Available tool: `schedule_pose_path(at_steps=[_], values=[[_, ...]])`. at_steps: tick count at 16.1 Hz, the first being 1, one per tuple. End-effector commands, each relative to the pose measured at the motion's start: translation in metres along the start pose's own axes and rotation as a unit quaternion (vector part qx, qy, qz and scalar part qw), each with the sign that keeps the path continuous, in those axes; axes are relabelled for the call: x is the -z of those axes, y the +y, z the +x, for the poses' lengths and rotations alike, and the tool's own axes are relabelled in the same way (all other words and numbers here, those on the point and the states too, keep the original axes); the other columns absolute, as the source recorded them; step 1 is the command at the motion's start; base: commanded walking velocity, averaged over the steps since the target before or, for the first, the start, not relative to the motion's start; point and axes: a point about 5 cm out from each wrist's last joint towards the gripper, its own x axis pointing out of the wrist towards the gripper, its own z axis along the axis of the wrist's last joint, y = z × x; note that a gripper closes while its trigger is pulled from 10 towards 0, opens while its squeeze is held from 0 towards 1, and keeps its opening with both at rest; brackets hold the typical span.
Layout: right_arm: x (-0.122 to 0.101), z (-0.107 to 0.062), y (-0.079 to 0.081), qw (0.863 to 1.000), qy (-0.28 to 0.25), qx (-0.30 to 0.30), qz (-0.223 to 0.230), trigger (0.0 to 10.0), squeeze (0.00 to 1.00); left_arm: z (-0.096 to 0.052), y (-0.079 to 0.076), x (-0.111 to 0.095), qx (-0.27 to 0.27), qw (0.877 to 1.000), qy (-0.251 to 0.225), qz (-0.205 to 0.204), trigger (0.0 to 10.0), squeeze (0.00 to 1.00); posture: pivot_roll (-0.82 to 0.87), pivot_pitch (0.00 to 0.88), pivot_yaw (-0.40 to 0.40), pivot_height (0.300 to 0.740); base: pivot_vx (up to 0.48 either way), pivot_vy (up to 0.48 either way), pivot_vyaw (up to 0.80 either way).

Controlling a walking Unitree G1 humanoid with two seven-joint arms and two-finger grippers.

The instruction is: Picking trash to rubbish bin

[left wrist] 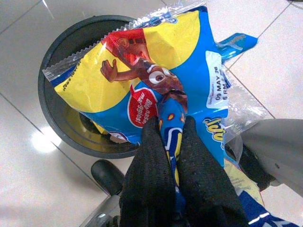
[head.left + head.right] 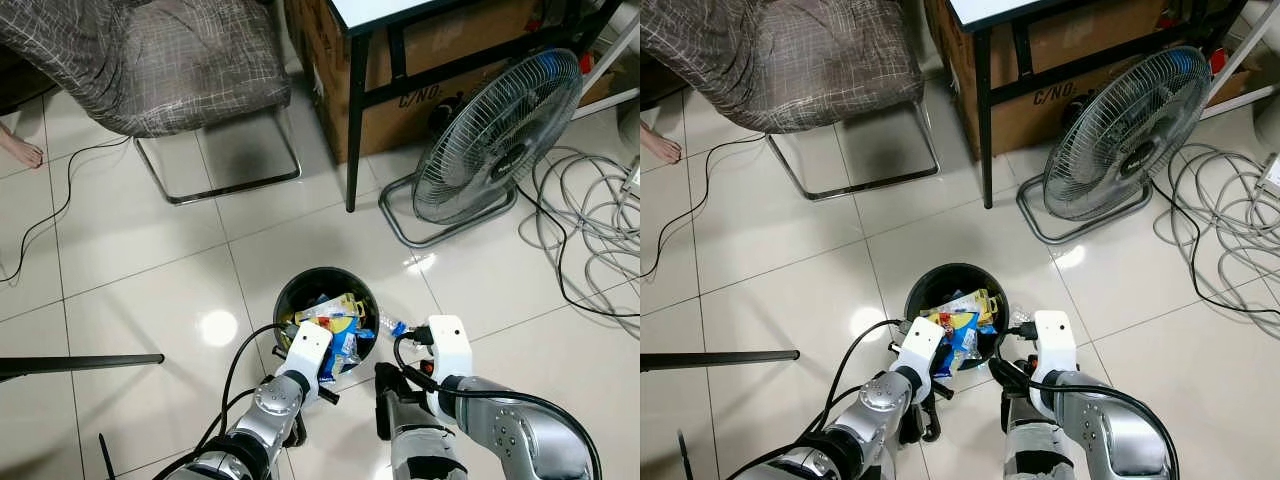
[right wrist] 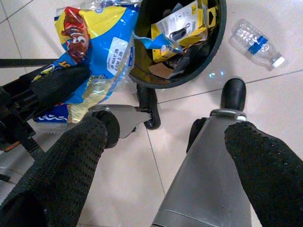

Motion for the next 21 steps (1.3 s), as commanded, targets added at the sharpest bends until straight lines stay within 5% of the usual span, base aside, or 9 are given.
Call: schedule_pose_path(at_steps=[1,2,21], values=[[0.0072,-0.0002,0.0020,1.000,0.014,-0.006,0.004,10.0,0.00,-0.0040,-0.0043,0.0157,0.004,0.999,0.026,-0.018,10.0,0.94,-0.37,0.418,0.095,0.740,0.000,0.000,0.00],[0.0069,-0.0002,0.0016,1.000,0.013,-0.005,0.004,10.0,0.00,-0.0038,-0.0057,0.0155,0.005,0.999,0.026,-0.018,10.0,1.00,-0.37,0.418,0.095,0.740,0.000,0.000,0.00],[0.0067,0.0001,0.0000,1.000,0.012,-0.003,-0.001,10.0,0.00,-0.0035,-0.0086,0.0153,0.006,1.000,0.024,-0.017,10.0,1.00,-0.37,0.414,0.098,0.740,0.000,0.000,0.00]])
